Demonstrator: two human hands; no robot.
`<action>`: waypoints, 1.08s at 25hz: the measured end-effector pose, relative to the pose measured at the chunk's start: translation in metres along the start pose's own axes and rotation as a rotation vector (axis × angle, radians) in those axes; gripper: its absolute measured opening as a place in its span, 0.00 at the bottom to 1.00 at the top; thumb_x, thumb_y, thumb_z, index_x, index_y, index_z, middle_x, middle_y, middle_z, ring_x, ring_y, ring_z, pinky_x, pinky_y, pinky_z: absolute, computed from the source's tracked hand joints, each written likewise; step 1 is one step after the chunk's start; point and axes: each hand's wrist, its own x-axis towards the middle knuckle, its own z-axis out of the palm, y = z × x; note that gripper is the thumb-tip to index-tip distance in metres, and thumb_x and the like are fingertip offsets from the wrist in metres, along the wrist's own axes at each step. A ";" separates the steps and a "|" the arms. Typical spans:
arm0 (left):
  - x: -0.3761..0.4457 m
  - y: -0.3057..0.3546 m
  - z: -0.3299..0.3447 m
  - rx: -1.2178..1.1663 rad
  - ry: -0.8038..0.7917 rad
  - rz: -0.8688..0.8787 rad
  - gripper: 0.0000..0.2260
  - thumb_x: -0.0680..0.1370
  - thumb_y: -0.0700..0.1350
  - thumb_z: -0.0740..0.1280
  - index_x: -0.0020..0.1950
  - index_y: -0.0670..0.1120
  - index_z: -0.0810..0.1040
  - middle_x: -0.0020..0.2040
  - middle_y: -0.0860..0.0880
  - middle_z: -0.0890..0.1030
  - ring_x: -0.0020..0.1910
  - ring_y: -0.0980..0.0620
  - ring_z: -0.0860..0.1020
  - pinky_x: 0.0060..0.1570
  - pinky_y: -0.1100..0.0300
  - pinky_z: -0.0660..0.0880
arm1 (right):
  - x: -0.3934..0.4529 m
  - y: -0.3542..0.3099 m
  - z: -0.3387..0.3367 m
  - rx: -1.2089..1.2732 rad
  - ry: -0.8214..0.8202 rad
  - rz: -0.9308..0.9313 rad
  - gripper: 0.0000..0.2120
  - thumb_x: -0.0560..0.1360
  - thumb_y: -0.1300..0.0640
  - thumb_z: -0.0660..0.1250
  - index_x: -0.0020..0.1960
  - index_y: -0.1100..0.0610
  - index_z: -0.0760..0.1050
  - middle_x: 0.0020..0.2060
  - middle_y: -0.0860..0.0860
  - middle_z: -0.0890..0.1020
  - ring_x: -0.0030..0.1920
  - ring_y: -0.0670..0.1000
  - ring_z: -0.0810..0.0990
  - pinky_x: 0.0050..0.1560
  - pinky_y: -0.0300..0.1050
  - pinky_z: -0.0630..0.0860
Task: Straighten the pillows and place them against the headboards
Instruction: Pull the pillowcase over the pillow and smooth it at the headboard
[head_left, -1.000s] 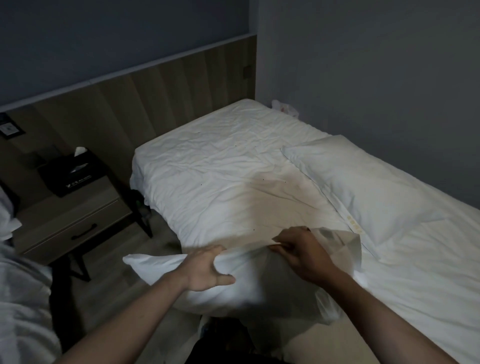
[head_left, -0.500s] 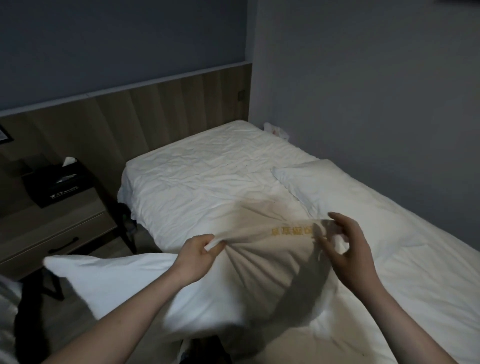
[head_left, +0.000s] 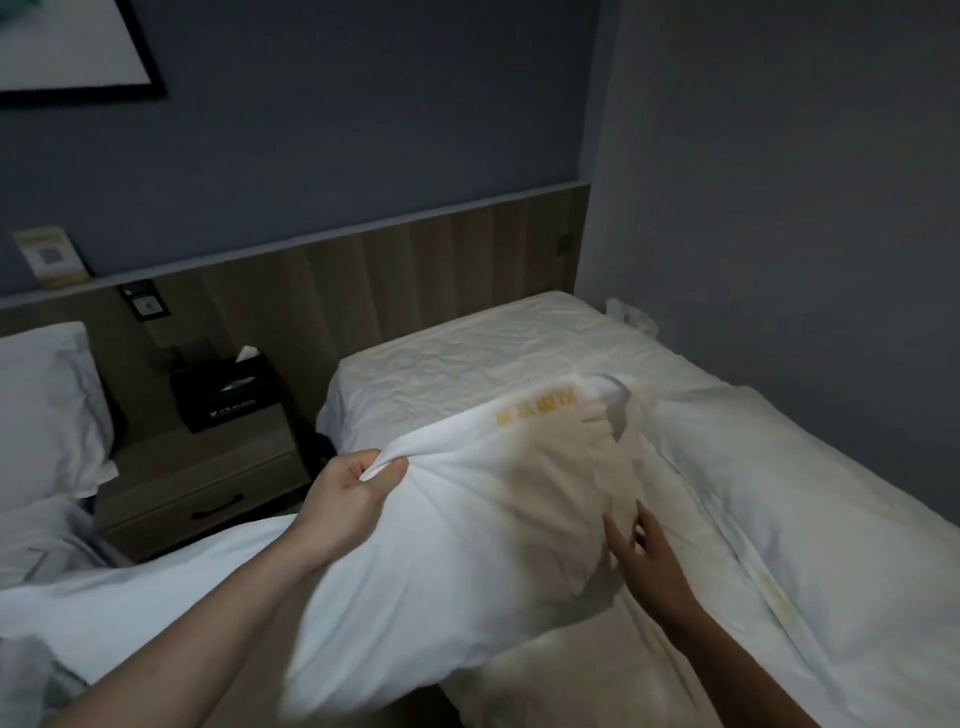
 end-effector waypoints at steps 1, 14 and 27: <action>0.005 0.003 -0.009 -0.080 0.041 -0.009 0.28 0.70 0.61 0.74 0.40 0.35 0.77 0.36 0.44 0.79 0.38 0.50 0.75 0.43 0.53 0.67 | 0.010 -0.010 0.008 0.002 0.018 -0.031 0.50 0.67 0.26 0.70 0.81 0.50 0.62 0.76 0.50 0.71 0.73 0.54 0.72 0.72 0.55 0.72; 0.075 0.074 -0.135 -0.708 0.308 -0.087 0.11 0.82 0.47 0.68 0.60 0.43 0.84 0.57 0.41 0.87 0.58 0.40 0.85 0.64 0.44 0.78 | 0.109 -0.098 0.184 0.301 -0.140 0.313 0.68 0.52 0.19 0.66 0.84 0.48 0.52 0.74 0.58 0.72 0.73 0.60 0.72 0.74 0.63 0.67; 0.172 0.062 -0.210 -0.496 0.272 -0.047 0.09 0.80 0.45 0.71 0.46 0.40 0.86 0.39 0.46 0.87 0.41 0.46 0.84 0.49 0.54 0.77 | 0.170 -0.232 0.248 0.232 -0.003 -0.178 0.58 0.54 0.29 0.81 0.76 0.51 0.66 0.67 0.53 0.78 0.61 0.54 0.81 0.61 0.56 0.79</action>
